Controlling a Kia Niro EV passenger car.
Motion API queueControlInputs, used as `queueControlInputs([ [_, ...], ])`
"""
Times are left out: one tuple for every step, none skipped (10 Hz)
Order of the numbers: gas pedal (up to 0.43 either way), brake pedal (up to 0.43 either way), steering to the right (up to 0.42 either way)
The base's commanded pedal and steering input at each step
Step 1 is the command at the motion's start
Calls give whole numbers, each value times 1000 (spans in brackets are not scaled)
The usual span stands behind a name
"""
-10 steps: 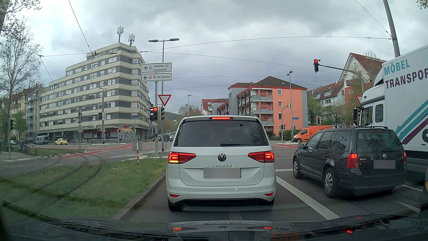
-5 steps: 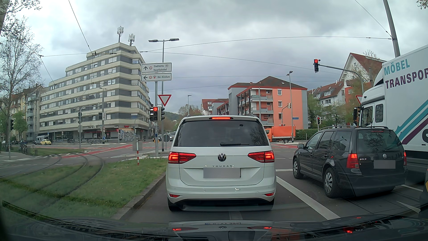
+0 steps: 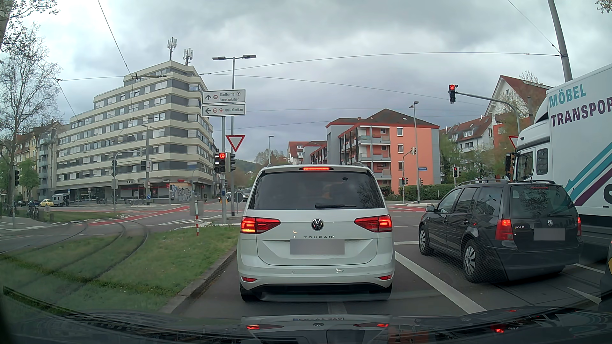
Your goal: Follow the waypoints while adhering to traffic rules and regulations
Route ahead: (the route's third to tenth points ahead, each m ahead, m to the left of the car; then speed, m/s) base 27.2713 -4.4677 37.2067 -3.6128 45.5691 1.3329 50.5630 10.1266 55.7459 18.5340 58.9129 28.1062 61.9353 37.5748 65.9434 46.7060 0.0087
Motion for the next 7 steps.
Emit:
queueControlInputs([
  [0,244,-26],
  [0,244,-26],
  [0,244,-26],
  [0,244,-25],
  [0,244,-26],
  [0,238,-25],
  [0,244,-25],
])
